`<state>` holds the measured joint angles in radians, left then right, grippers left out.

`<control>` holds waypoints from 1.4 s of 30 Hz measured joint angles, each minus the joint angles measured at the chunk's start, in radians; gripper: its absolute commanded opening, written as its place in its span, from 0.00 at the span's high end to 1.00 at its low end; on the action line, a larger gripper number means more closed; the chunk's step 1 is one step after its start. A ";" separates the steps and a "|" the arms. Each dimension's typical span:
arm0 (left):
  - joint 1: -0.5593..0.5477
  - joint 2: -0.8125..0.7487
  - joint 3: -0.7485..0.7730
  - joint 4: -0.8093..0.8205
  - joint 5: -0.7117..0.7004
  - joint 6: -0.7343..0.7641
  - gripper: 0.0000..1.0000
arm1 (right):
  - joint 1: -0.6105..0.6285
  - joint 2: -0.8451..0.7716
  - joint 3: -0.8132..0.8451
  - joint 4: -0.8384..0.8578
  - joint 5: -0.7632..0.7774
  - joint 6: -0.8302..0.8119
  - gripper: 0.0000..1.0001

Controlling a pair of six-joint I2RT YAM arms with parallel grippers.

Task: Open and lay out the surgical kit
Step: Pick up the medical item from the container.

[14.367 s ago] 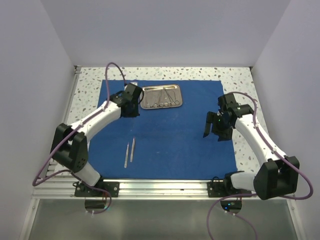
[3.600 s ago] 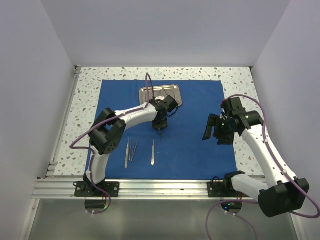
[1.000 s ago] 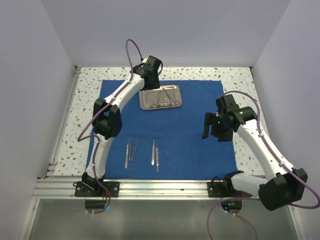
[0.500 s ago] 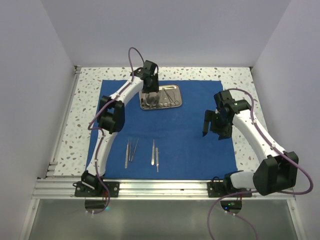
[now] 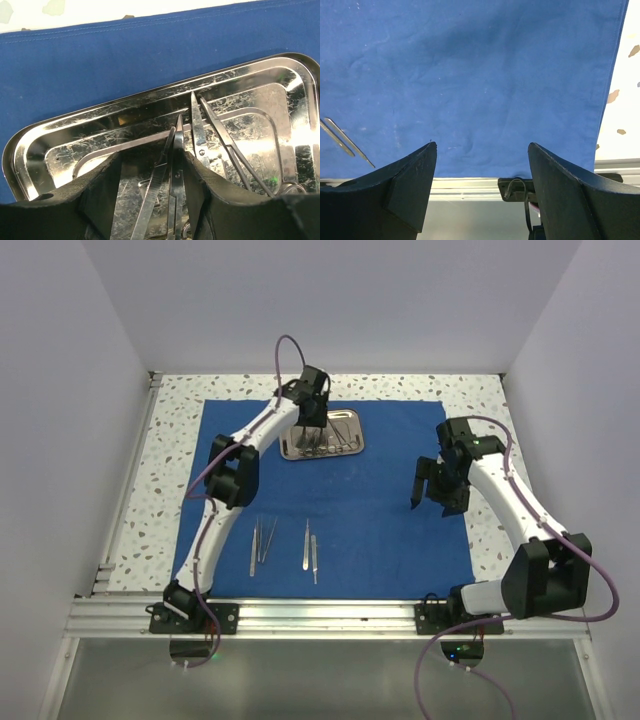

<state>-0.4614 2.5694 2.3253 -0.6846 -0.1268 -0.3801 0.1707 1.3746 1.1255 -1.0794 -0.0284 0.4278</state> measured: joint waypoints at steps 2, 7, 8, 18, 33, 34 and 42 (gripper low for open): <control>-0.013 0.009 0.014 -0.008 -0.038 0.005 0.46 | -0.003 0.001 0.002 0.000 -0.001 -0.005 0.23; -0.027 0.019 0.029 -0.041 -0.122 -0.002 0.50 | -0.002 0.012 0.010 0.002 -0.014 -0.016 0.23; -0.026 0.019 0.029 -0.049 -0.132 -0.006 0.51 | -0.002 0.014 0.010 0.002 -0.015 -0.018 0.23; 0.046 0.018 0.029 -0.088 -0.219 -0.051 0.74 | -0.002 0.016 0.010 0.003 -0.016 -0.021 0.23; 0.069 0.019 0.027 -0.090 -0.159 -0.042 1.00 | -0.002 0.014 0.010 0.003 -0.019 -0.020 0.23; 0.069 0.019 0.026 -0.088 -0.153 -0.042 1.00 | -0.002 0.013 0.010 0.003 -0.019 -0.020 0.23; 0.073 -0.005 0.000 -0.071 -0.084 -0.043 1.00 | -0.003 0.009 0.009 0.003 -0.039 -0.016 0.23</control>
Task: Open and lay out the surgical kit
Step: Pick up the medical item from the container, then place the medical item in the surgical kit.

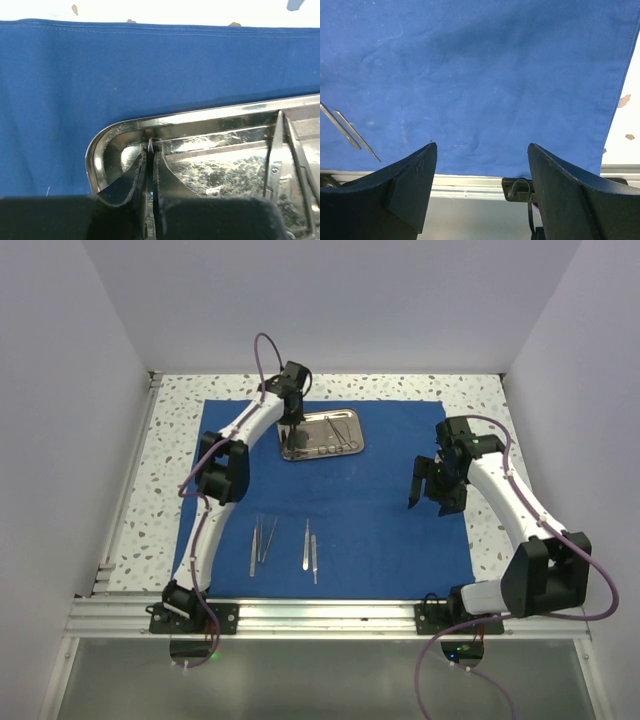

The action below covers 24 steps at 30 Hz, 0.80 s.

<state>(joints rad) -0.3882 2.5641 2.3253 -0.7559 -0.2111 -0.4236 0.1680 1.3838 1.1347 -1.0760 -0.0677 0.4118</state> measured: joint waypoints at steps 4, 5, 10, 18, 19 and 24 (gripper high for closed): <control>0.003 -0.009 -0.001 -0.006 0.056 -0.010 1.00 | 0.000 -0.020 -0.003 0.000 -0.004 0.005 0.23; 0.003 -0.012 -0.001 -0.010 0.072 -0.015 1.00 | 0.000 -0.026 -0.004 0.001 -0.005 0.006 0.23; 0.001 -0.053 -0.001 -0.021 0.121 -0.048 1.00 | 0.000 -0.057 -0.014 0.000 -0.007 0.008 0.23; -0.003 -0.224 -0.089 -0.021 0.150 -0.118 1.00 | 0.000 -0.112 -0.017 -0.002 -0.018 0.018 0.23; -0.009 -0.248 -0.113 -0.019 0.150 -0.127 1.00 | 0.000 -0.121 -0.017 -0.003 -0.017 0.022 0.23; -0.106 -0.323 -0.168 -0.044 0.101 -0.189 1.00 | 0.000 -0.163 -0.016 -0.035 0.020 0.052 0.22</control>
<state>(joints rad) -0.4942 2.2410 2.1574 -0.7998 -0.1104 -0.6125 0.1684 1.2205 1.1187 -1.1107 -0.0475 0.4641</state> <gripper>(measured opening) 0.083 0.769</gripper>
